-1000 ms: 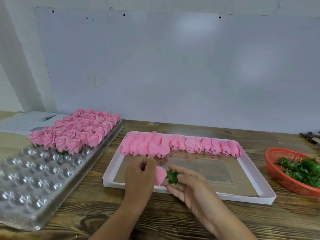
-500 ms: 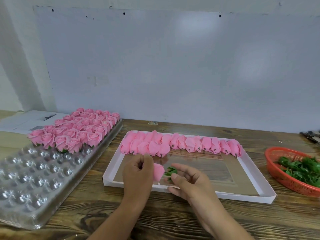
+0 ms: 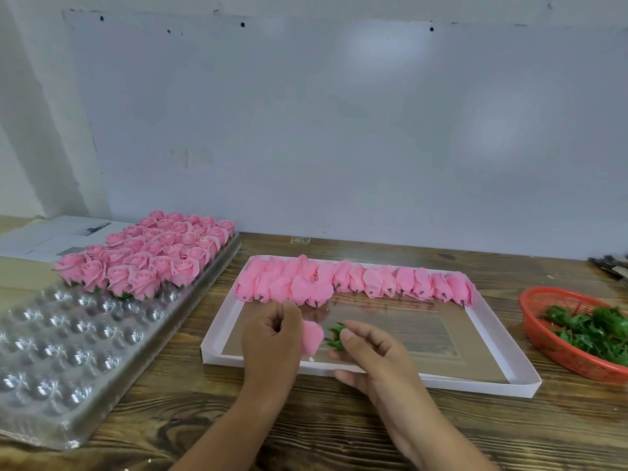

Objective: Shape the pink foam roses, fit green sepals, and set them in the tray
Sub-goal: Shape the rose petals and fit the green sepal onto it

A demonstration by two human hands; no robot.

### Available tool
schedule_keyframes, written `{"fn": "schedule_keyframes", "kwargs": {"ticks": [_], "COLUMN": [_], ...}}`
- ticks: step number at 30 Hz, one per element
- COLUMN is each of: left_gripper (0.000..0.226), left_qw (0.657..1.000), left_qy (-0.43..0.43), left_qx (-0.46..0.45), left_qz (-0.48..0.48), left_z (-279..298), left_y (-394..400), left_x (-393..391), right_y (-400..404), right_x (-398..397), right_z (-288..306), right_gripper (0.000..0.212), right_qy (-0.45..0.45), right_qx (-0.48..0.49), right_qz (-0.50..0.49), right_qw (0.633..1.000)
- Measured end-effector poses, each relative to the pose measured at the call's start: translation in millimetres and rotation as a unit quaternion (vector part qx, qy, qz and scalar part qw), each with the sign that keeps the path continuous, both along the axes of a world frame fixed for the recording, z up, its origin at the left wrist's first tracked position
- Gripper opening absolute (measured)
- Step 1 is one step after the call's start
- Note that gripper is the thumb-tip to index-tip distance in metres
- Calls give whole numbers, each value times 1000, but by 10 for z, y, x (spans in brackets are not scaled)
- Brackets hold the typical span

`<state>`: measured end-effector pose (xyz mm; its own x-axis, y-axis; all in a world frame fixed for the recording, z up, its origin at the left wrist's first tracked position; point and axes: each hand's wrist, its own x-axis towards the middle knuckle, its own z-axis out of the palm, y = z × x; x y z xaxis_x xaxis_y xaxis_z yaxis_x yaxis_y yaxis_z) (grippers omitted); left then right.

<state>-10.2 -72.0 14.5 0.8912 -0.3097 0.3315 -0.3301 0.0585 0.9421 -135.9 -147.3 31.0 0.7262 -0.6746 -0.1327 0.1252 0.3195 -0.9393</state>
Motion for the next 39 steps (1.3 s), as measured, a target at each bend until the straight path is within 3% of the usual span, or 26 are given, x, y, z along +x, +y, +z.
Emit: {"fn": "schedule_keyframes", "kwargs": {"ticks": [8, 15, 27, 39], "left_gripper": [38, 37, 45, 42], "left_qw": [1000, 999, 998, 996], "left_qy": [-1, 32, 48, 57], "left_qx": [5, 7, 16, 39], "left_qz": [-14, -27, -45, -57], "left_z": [4, 29, 94, 103], "left_y": [1, 8, 47, 53], "left_x": [-24, -30, -63, -86], "right_y": [54, 46, 60, 55], "right_x": [-2, 26, 31, 41], "right_z": [-9, -103, -134, -181], "right_gripper": [39, 22, 40, 40], "right_qy": [-3, -30, -7, 29], "right_qx": [-20, -24, -163, -297], "right_qz": [56, 38, 34, 10], "right_qw": [998, 999, 986, 954]}}
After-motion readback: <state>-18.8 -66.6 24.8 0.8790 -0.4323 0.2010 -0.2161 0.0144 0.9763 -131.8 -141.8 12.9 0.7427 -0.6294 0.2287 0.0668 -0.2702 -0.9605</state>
